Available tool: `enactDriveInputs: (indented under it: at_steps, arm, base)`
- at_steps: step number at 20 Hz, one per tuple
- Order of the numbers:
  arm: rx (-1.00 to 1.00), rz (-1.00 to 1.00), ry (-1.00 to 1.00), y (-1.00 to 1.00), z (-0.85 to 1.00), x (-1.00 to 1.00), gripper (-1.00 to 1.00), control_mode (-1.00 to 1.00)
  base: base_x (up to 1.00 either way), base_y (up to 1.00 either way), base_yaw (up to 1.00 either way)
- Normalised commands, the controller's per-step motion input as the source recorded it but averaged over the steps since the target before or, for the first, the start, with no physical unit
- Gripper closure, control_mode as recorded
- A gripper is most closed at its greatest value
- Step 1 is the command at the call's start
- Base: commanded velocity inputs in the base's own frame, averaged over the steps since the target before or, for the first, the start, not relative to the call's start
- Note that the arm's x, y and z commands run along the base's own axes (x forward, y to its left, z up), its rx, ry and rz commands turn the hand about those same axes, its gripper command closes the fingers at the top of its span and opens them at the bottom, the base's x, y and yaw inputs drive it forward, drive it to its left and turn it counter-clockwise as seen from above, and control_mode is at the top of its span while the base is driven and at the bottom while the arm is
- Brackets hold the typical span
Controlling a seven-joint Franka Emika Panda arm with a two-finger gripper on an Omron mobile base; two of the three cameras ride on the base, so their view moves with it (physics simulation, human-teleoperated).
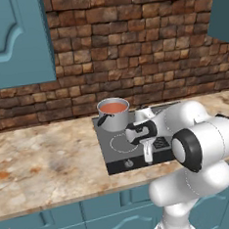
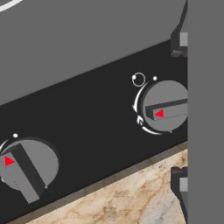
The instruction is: Wait until the marinara sauce is simmered to a deep red color and then turn off the stove.
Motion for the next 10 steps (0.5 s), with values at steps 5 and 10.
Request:
enactDriveInputs:
  at_steps: [5, 10]
  arm:
    - [0.0, 0.0, 0.0, 0.0, 0.0, 0.0, -1.0, -1.0]
    - [0.0, 0.0, 0.0, 0.0, 0.0, 0.0, -1.0, -1.0]
  base:
    - [0.0, 0.0, 0.0]
    - [0.0, 0.0, 0.0]
